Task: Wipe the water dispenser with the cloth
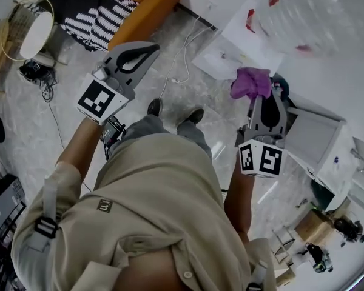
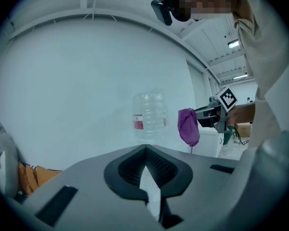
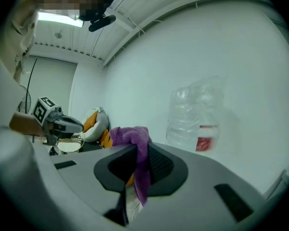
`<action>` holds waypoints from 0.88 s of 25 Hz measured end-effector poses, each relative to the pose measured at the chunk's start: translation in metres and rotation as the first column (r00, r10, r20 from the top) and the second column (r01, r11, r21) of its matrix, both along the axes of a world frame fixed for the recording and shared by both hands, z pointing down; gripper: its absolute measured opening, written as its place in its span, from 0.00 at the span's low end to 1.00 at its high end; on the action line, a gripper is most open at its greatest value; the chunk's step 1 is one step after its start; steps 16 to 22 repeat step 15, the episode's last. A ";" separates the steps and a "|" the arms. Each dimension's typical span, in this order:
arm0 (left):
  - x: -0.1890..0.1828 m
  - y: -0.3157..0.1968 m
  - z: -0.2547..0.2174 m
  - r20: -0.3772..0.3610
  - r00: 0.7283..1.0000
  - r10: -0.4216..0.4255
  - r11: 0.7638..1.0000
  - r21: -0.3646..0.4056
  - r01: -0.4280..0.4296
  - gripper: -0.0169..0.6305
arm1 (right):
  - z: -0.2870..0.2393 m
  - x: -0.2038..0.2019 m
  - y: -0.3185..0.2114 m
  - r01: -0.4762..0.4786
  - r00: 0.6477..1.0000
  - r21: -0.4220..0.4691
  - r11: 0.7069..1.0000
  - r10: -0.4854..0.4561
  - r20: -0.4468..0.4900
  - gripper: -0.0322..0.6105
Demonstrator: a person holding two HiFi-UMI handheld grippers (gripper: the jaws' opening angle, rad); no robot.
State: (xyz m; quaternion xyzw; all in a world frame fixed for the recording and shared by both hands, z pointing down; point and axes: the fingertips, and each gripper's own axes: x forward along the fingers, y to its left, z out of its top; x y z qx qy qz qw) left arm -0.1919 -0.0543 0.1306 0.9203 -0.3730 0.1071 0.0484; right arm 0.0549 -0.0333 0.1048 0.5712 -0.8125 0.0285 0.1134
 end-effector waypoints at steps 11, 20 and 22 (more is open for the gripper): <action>0.012 0.008 -0.028 -0.007 0.999 0.045 0.997 0.059 -0.045 0.05 | -0.040 0.014 0.024 -0.041 0.999 0.053 0.998 0.039 0.028 0.14; 0.018 0.021 -0.034 -0.007 0.998 0.059 0.997 0.051 -0.059 0.05 | -0.048 0.020 0.034 -0.052 0.998 0.050 0.997 0.050 0.030 0.14; 0.018 0.021 -0.034 -0.007 0.998 0.059 0.997 0.051 -0.059 0.05 | -0.048 0.020 0.034 -0.052 0.998 0.050 0.997 0.050 0.030 0.14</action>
